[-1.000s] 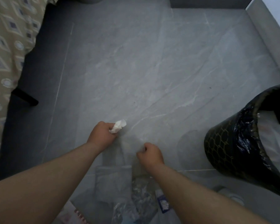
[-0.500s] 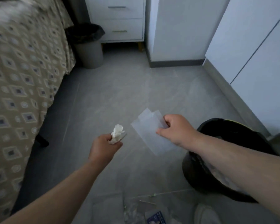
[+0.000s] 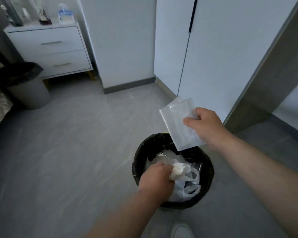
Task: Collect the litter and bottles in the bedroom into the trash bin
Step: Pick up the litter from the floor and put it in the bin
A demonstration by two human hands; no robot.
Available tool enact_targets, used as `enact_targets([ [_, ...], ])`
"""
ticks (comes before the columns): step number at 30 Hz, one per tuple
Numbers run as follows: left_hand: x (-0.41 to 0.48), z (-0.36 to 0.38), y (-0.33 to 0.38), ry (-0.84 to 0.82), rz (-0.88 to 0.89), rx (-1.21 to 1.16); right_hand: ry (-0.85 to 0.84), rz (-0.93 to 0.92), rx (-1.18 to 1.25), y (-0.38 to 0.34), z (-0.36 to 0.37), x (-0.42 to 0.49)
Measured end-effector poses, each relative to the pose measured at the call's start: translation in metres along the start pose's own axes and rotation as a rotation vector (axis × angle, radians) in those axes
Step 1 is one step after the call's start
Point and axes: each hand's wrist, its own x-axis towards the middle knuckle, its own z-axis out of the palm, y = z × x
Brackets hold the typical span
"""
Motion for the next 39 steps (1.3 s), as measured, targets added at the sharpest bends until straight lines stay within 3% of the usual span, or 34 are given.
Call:
enact_targets([
  [4,0.012,0.005,-0.006,-0.034,-0.169,-0.044,-0.060,0.074,0.011,0.014,-0.001,0.000],
  [11,-0.020,-0.014,-0.038,0.117,-0.081,0.053,-0.178,0.171,0.081,0.034,0.013,-0.010],
  [14,-0.031,-0.016,-0.057,-0.028,-0.096,0.093,-0.268,0.213,0.038,0.049,0.034,-0.015],
  [16,-0.038,-0.015,-0.064,-0.123,-0.081,0.056,-0.317,0.196,-0.127,0.061,0.051,-0.021],
  [19,-0.043,-0.009,-0.072,-0.132,-0.056,0.028,-0.314,-0.236,-0.783,0.083,0.073,-0.034],
  [21,-0.045,-0.004,-0.075,-0.100,-0.051,0.011,-0.490,-0.430,-0.986,0.097,0.092,-0.044],
  [23,-0.044,0.002,-0.076,-0.036,-0.045,-0.013,-0.689,-0.396,-1.098,0.110,0.108,-0.046],
  [31,-0.040,0.019,-0.077,0.059,-0.079,-0.087,-0.859,-0.184,-1.268,0.139,0.134,-0.030],
  [36,-0.039,0.006,-0.077,0.001,-0.087,-0.074,-0.716,-0.226,-1.176,0.092,0.133,-0.031],
  [39,-0.052,-0.016,-0.079,-0.017,-0.082,-0.134,-0.701,-0.282,-1.260,0.050,0.126,-0.031],
])
